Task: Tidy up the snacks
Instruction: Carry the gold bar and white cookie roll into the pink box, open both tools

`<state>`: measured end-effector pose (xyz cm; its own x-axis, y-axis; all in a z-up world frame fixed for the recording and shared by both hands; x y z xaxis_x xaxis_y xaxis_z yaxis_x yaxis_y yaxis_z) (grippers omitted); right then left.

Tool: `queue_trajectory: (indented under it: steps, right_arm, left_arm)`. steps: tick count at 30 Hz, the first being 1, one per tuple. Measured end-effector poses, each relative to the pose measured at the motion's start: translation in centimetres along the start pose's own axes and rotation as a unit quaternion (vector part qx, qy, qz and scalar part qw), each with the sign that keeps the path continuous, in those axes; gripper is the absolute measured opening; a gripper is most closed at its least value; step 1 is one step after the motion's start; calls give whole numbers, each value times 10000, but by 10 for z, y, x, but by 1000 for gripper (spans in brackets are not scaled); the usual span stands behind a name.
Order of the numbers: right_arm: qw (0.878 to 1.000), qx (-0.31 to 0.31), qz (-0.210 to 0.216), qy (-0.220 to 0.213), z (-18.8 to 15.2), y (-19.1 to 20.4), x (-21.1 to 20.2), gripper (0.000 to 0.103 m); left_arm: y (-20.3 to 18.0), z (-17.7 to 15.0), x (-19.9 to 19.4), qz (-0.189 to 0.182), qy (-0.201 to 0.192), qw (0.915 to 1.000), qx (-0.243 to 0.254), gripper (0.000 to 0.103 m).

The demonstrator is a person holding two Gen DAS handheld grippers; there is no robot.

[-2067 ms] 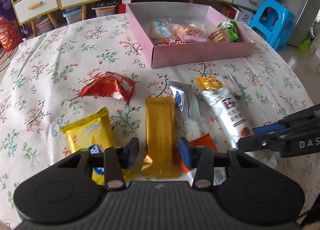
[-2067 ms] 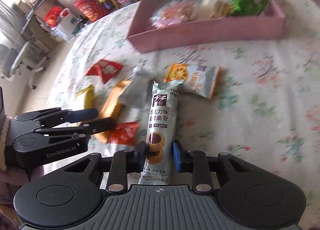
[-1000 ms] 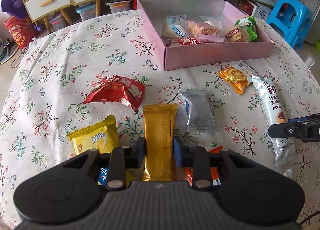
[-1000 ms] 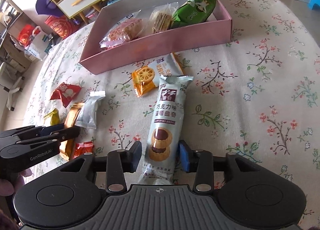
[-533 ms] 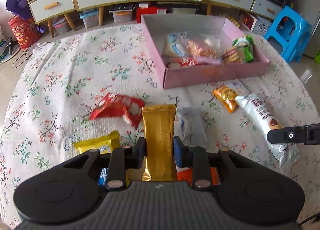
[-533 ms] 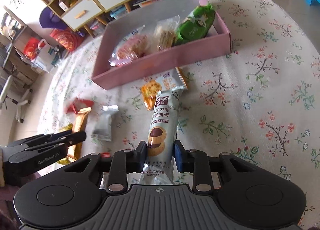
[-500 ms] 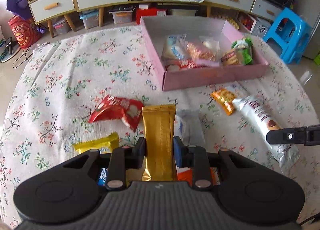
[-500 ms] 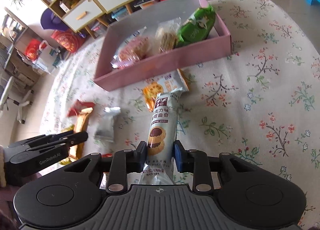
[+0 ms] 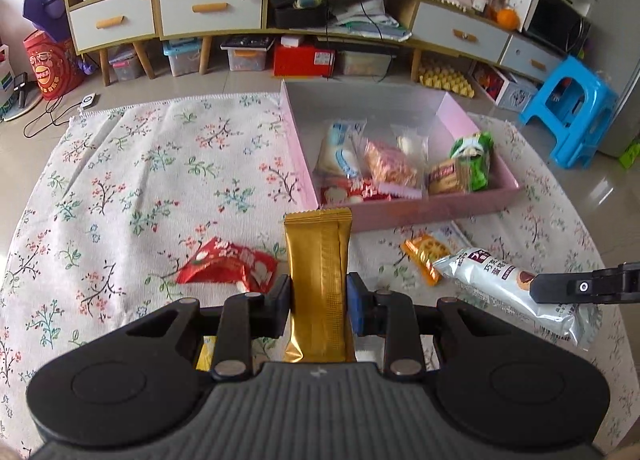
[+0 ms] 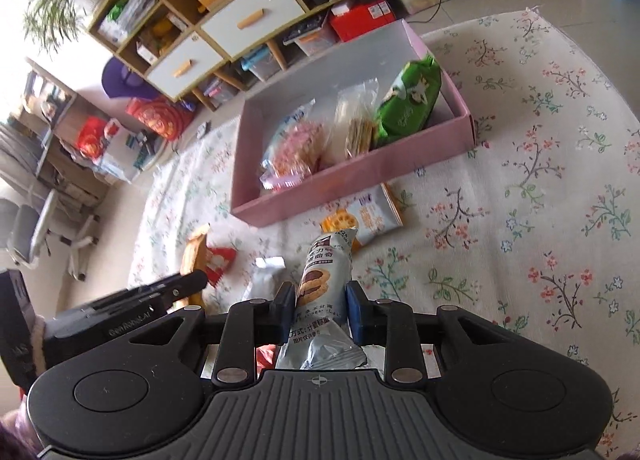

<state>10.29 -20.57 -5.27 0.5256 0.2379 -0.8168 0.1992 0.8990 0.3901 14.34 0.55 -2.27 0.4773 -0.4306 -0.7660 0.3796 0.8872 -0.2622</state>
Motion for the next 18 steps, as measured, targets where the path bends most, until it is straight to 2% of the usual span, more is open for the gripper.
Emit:
queue_trajectory:
  steps: [9, 13, 18]
  right_arm:
    - [9959, 597, 455, -499, 40, 2, -16, 27]
    - [9922, 867, 541, -716, 61, 1, -7, 27]
    - [9869, 1268, 702, -714, 80, -2, 20, 27]
  left_arm:
    - [-11, 18, 5, 18, -132, 9999, 84, 27]
    - [-9, 35, 15, 149, -185, 9996, 141, 27]
    - [-1, 59, 35, 122, -278, 9995, 36, 27]
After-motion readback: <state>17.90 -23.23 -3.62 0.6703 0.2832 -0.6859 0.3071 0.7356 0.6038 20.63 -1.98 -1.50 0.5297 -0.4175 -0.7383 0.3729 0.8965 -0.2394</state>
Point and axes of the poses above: each gripper's, at about its wrist camera, not at the fingertips, and x roughly the way its jaws point, y to its left, z to its top, the point moved 6 cm from there along x, roughly the way its jaws point, and after that the axes turned 11 degrees about -z, right-handed, at the moved point
